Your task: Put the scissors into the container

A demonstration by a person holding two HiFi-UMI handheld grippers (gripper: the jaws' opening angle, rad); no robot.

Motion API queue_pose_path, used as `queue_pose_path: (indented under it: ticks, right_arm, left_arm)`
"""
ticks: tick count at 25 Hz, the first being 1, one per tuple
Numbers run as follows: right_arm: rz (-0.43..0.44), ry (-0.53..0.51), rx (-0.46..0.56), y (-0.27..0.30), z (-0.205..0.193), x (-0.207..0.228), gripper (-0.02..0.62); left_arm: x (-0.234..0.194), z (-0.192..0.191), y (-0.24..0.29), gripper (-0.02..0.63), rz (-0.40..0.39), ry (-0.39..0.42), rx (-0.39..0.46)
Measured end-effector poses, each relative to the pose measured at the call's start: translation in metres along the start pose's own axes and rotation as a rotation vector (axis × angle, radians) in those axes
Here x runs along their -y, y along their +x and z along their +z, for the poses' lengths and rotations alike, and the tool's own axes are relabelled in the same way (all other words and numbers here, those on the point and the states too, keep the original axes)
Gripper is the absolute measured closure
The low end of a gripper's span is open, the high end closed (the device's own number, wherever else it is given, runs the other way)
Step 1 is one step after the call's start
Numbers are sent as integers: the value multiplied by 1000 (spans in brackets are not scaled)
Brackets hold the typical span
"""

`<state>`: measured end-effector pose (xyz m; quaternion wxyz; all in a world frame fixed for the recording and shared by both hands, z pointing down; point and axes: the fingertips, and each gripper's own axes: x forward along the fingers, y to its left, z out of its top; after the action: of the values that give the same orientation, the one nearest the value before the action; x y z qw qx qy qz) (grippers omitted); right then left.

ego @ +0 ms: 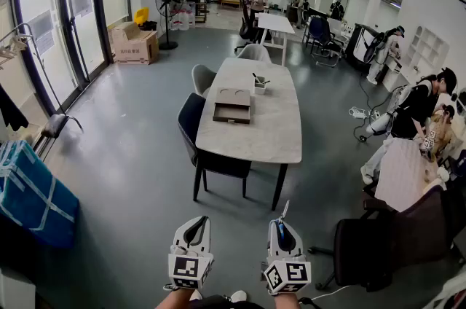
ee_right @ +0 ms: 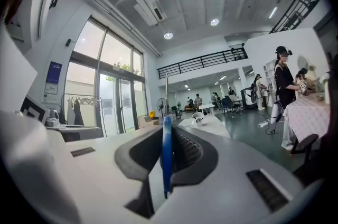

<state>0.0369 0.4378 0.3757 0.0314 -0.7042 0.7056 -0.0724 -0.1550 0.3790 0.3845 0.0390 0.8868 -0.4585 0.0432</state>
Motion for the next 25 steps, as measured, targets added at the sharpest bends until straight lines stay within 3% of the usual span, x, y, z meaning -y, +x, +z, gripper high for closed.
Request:
queue_pose_path:
  ticks: [15,25]
  right_arm:
    - [14,4,17,-5,3,5,555]
    - [46,4,16,-14,4,34,555]
  left_arm:
    - [9,2,-1,587,7,8,2]
    - [38,1,4,587,44,5,3]
